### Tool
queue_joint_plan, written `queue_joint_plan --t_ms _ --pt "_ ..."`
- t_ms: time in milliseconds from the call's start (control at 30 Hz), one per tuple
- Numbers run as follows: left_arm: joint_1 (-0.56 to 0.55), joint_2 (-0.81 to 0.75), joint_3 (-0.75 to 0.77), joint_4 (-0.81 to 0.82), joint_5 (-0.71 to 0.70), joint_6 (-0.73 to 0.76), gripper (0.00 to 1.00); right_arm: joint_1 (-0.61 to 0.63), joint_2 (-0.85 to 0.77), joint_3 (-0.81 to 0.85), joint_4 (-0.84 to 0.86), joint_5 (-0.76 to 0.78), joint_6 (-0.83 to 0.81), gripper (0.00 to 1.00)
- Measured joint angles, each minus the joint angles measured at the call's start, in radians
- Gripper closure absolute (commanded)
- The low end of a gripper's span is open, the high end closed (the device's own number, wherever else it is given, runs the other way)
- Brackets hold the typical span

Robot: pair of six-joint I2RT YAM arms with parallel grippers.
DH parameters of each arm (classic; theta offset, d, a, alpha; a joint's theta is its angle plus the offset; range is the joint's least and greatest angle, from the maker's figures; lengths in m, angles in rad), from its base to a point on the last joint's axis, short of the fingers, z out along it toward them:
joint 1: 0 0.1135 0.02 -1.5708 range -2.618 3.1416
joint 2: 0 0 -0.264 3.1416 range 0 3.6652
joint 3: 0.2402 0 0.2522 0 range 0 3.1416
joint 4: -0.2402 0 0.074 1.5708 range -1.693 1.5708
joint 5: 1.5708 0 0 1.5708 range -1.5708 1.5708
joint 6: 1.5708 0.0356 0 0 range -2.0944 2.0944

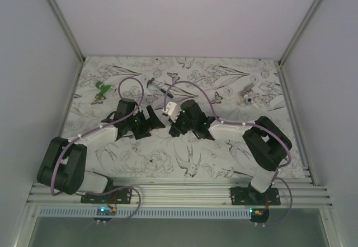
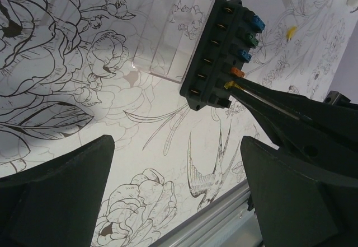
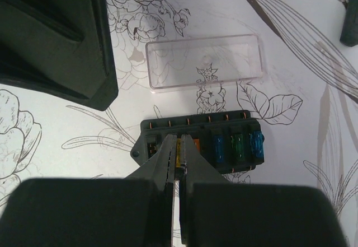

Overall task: Snap on the fuse box
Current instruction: Install the fuse at the fuse box base.

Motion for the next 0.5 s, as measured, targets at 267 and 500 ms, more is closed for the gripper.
queue_joint_plan --t_ms 267,500 --pt "0.0 0.0 0.0 0.0 0.0 0.0 0.0 0.043 -0.02 -0.063 0.083 0.065 -0.027 1.0" --pt "0.0 0.0 0.0 0.0 0.0 0.0 0.01 0.095 -0.048 -0.098 0.097 0.106 -0.018 1.0"
